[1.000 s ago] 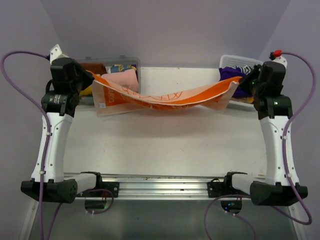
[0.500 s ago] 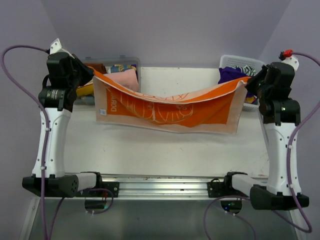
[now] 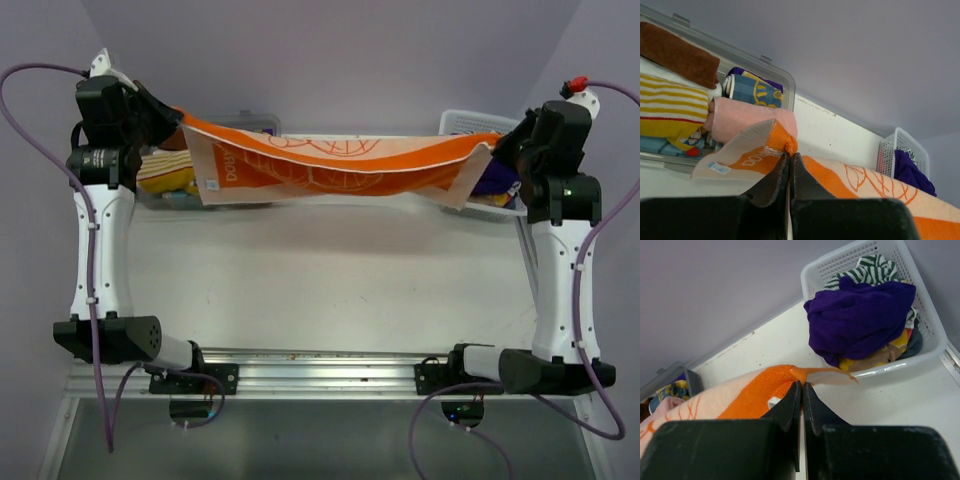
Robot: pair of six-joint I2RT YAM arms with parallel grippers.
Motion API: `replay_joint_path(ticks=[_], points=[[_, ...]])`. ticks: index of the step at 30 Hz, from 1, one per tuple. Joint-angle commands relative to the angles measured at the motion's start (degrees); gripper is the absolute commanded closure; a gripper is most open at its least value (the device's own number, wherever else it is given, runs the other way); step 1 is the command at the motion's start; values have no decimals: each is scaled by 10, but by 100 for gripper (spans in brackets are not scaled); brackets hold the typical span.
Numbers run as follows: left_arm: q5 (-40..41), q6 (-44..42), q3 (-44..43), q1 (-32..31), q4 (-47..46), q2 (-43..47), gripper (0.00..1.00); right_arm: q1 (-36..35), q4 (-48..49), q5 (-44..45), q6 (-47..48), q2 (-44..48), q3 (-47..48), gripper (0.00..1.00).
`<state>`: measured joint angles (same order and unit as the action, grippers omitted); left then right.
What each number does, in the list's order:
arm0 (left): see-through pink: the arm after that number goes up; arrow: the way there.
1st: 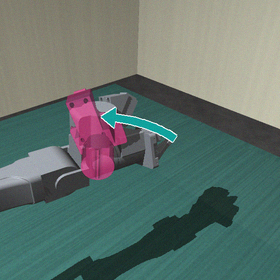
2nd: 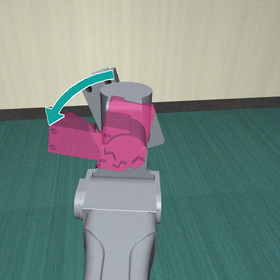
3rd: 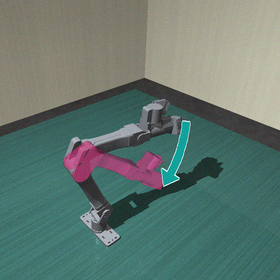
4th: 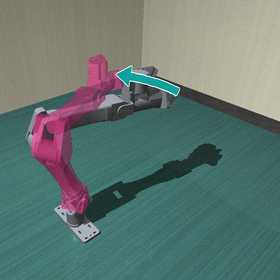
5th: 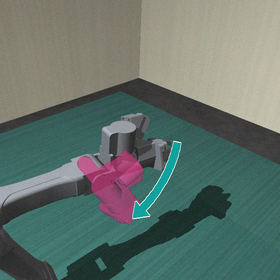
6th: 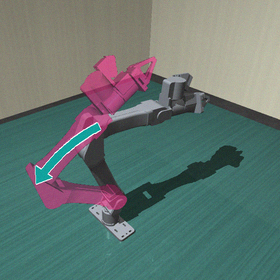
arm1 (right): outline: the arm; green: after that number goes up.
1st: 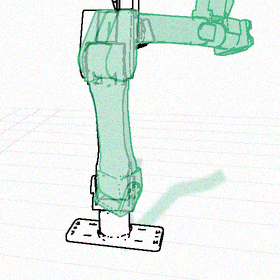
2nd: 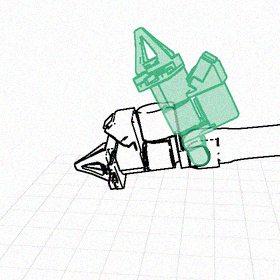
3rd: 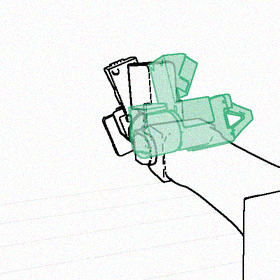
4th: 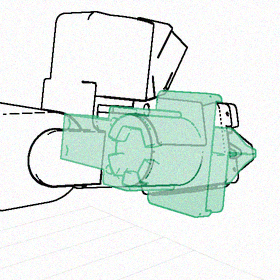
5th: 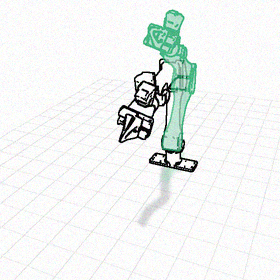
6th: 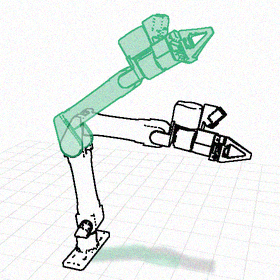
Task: Roll the towels
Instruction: Flatten the towel
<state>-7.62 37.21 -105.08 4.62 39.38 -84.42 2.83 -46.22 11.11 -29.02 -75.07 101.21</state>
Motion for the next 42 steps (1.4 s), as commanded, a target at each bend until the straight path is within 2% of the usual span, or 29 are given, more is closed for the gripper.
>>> replay_joint_path(ticks=[1, 4, 10, 11, 14, 15, 17, 19, 21, 24, 30, 33, 37, 42], points=[[-40, -11, 29, 22, -33, 67, 100, 5, 6, 19, 13, 61, -48, 100], [-36, -24, 100, 38, -24, 120, 100, 5, 1, 25, 10, 111, -135, 100], [-21, -32, 357, 41, -10, 249, 100, 6, -22, 46, -17, 224, -348, 100], [-22, -28, 425, 41, -9, 264, 100, 6, -40, 31, -25, 232, -369, 100], [-20, -12, 541, 41, 0, 316, 100, 7, -71, 8, -46, 266, -442, 76], [-20, -7, 561, 41, 8, 332, 100, 7, -78, 0, -50, 273, -474, 58], [-18, -3, 598, 42, 11, 345, 100, 7, -92, -7, -62, 294, -503, 48], [-5, -4, 600, 41, 19, 349, 100, 6, -92, -31, -71, 302, -535, 41], [7, -10, 592, 41, 28, 342, 100, 7, -85, -45, -75, 302, -554, 39], [17, -18, 574, 42, 37, 333, 100, 7, -75, -52, -79, 281, -573, 38], [29, -19, 566, 41, 39, 331, 100, 6, -20, -156, -121, 280, -661, 38], [39, -21, 561, 41, 46, 327, 100, 6, -21, -144, -119, 287, -688, 37], [97, -21, 539, 41, 70, 334, 100, 6, -35, -134, -127, 290, -707, 37], [144, 16, 515, 41, 90, 350, 100, 6, -35, -123, -151, 298, -725, 38]])
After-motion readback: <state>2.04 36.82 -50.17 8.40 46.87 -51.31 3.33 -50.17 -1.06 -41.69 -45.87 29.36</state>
